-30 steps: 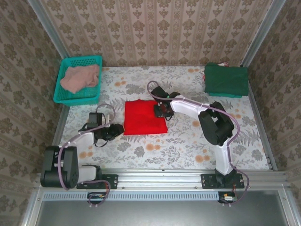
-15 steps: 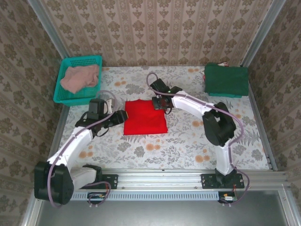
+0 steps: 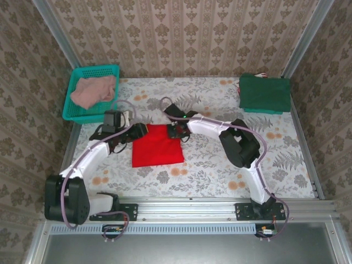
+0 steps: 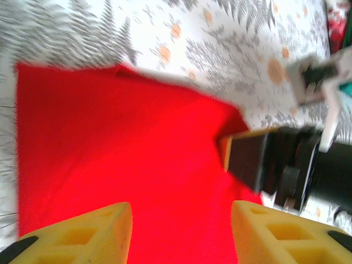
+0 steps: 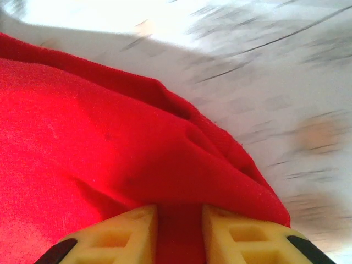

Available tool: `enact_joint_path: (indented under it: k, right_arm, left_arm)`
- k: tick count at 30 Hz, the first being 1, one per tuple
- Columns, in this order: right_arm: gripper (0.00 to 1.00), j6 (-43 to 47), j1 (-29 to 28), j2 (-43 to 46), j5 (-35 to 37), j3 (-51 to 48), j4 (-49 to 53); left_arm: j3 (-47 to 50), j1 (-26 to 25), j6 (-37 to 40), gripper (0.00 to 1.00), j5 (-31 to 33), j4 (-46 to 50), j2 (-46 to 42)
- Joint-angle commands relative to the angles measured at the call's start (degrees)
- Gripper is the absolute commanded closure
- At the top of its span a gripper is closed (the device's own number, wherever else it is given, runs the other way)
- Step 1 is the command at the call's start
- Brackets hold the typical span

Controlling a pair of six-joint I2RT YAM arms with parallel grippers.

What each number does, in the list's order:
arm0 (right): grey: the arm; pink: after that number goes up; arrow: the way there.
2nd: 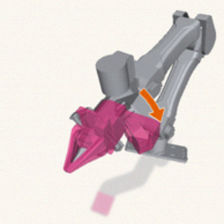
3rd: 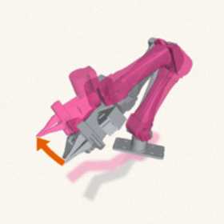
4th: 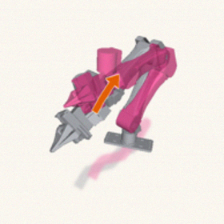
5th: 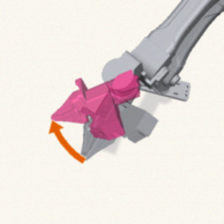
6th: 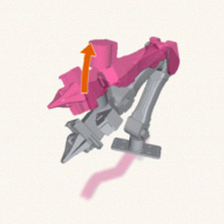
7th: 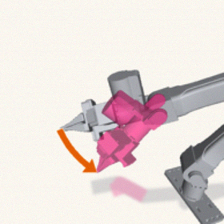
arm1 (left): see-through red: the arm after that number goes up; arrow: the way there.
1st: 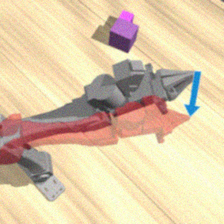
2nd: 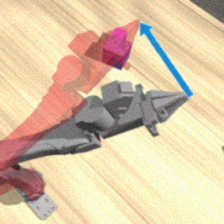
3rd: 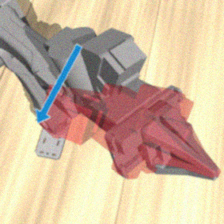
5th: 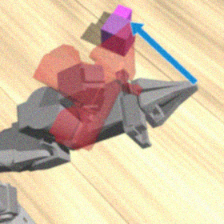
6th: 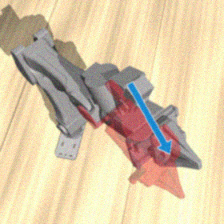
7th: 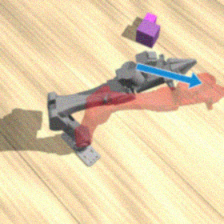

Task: Fold and stack the t-shirts

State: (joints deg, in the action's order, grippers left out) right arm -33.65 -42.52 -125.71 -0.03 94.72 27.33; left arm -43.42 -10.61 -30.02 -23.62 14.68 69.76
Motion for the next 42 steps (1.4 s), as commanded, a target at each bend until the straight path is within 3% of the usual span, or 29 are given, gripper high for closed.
enact_joint_path:
  k: [1,4,8,12,15,18,23,27,32,36,42]
  right_arm:
    - [0.67,-2.3,-3.35,-3.3,-3.11,5.06,2.92]
    - [0.54,-1.0,-2.73,-1.44,0.55,8.4,6.87]
    - [0.29,3.72,0.67,4.79,6.13,9.71,9.94]
    - [0.06,11.33,6.86,10.45,21.17,9.53,14.57]
    - [0.02,16.96,15.38,10.35,30.52,10.87,16.81]
    - [0.01,20.05,24.74,7.31,32.94,15.52,20.36]
    - [0.0,23.54,37.39,-0.77,27.13,25.54,22.7]
    - [0.0,24.42,44.15,-7.77,19.37,34.92,24.71]
    - [0.0,22.12,50.5,-16.99,0.2,44.93,27.0]
    - [0.0,21.87,50.39,-22.42,-1.55,50.37,33.56]
    - [0.0,23.19,47.6,-23.17,-2.63,47.43,36.94]
  left_arm:
    - [1.19,3.24,2.18,0.46,0.22,3.88,-5.06]
    - [1.73,4.93,3.13,0.45,0.33,5.71,-8.03]
    - [2.6,5.35,3.47,0.44,0.03,5.63,-9.03]
    - [2.93,5.52,3.94,0.44,-0.51,5.27,-8.2]
    - [2.74,5.6,4.48,0.43,-0.94,5.19,-7.45]
    - [2.78,5.6,4.68,0.43,-1.43,4.68,-7.09]
    - [3.04,5.69,4.8,0.42,-1.33,4.33,-6.35]
    - [3.3,5.68,4.73,0.43,-1.48,4.33,-5.95]
    - [3.69,5.6,4.66,0.42,-1.45,3.99,-5.77]
    - [3.89,5.66,4.61,0.42,-1.29,3.92,-5.88]
    - [3.44,5.69,5.11,0.43,-1.35,4.39,-5.86]
